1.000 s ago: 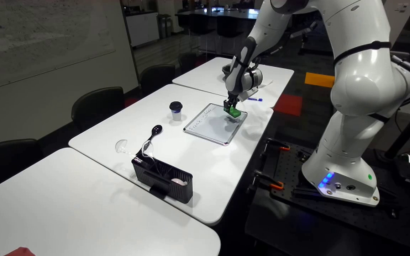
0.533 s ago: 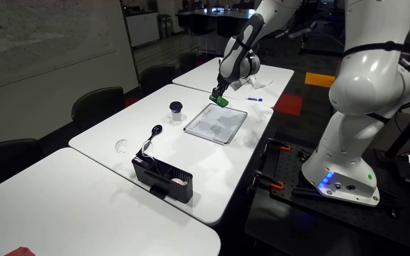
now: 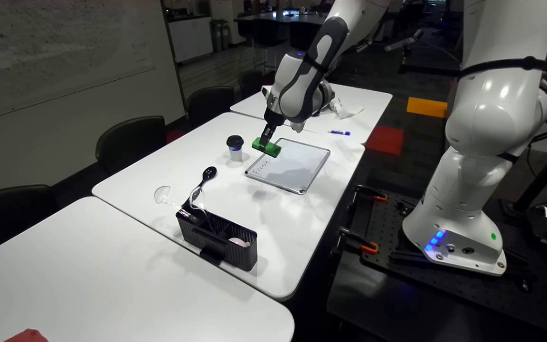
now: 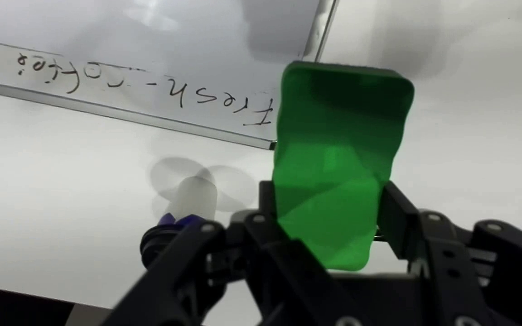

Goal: Take the duster from the table and use it to erase the writings on the whiteboard

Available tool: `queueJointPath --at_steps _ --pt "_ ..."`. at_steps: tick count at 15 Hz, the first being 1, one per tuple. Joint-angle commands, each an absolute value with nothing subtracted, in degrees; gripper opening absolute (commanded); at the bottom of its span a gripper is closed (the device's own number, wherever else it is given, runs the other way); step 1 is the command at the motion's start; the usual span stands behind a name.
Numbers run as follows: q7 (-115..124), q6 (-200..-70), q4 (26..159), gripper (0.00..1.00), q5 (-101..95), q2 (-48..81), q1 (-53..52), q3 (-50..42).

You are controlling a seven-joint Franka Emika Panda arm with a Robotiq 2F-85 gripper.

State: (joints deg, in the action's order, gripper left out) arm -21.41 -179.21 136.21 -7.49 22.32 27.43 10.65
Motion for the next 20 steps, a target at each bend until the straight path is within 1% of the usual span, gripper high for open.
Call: queueJointPath --at_steps 1,4,7,11,14,19,20 --pt "-21.8 -183.6 136.7 0.32 -12.6 24.7 16.9 3.8" --pt "-22.2 -185.9 134.7 0.32 -16.6 29.4 9.3 -0.7" --pt "-22.5 -187.9 133.1 0.32 -18.7 33.8 6.2 -1.6" --pt "-23.1 -185.1 130.1 0.32 -20.9 38.5 7.8 1.7" --pt "-24.9 -181.0 127.7 0.32 -22.2 41.3 11.6 6.0" --pt "-27.0 -178.2 124.7 0.32 -22.0 44.2 11.0 5.5" --pt "-26.9 -178.3 124.6 0.82 -22.0 44.3 10.7 5.2"
